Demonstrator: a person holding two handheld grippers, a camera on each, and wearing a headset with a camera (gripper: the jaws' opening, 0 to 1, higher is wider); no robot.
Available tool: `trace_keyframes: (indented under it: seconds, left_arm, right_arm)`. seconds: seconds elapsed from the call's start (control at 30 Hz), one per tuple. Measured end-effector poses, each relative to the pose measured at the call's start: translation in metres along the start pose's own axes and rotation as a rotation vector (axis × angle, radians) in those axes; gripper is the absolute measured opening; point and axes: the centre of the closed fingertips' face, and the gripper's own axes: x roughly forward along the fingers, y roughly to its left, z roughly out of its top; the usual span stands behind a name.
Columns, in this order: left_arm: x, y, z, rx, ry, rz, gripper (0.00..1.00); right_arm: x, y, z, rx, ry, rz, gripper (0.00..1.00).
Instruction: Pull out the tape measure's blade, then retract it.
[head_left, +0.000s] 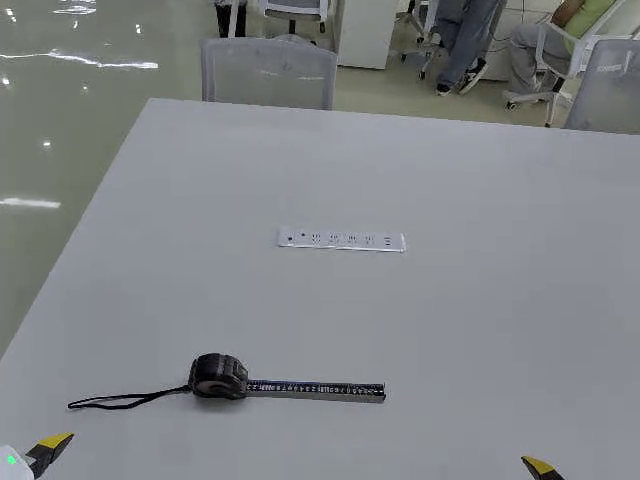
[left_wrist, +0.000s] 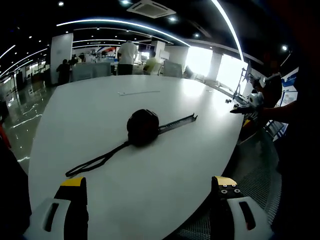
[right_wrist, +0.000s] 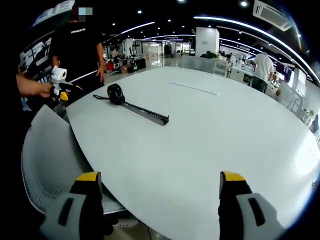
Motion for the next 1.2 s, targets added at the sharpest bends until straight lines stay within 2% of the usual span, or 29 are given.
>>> trace_keyframes:
  seconds: [0.17,0.37,0.5,0.6,0.67,0.83,0.97,1.0,1.1,1.2]
  left_arm:
    - [0.0,0.002,0.007,-0.018,-0.021,0.014,1.0]
    - [0.013,0.001,0.007,-0.05,-0.022,0.025,1.0]
    - [0.027,0.002,0.015,-0.029,-0.021,0.07,1.0]
    - [0.035,0.0,0.03,-0.008,-0.047,0.088,0.98]
    - [0.045,-0.002,0.039,0.0,-0.058,0.091,0.98]
    - [0.053,-0.003,0.042,-0.021,-0.053,0.082,0.98]
    - [0.064,-0.006,0.047,-0.045,-0.059,0.079,0.98]
    - [0.089,-0.013,0.056,-0.043,-0.062,0.118,0.98]
    - [0.101,-0.018,0.057,-0.046,-0.062,0.121,0.96]
    - [0.108,-0.02,0.059,-0.056,-0.067,0.145,0.96]
  right_arm:
    - [0.003,-0.002,0.003,0.012,-0.007,-0.004,1.0]
    - [0.008,0.003,0.007,-0.007,0.008,0.013,1.0]
    - [0.019,0.006,0.011,-0.065,0.038,0.055,0.97]
    - [0.031,0.005,0.015,-0.117,0.079,0.081,0.96]
    - [0.042,0.002,0.025,-0.174,0.096,0.088,0.96]
    - [0.05,0.002,0.032,-0.185,0.1,0.105,0.94]
    - [0.063,-0.002,0.04,-0.246,0.126,0.127,0.9]
    - [0.093,-0.008,0.054,-0.315,0.173,0.175,0.89]
    - [0.108,-0.011,0.055,-0.342,0.213,0.207,0.87]
    - [0.122,-0.012,0.062,-0.386,0.226,0.233,0.84]
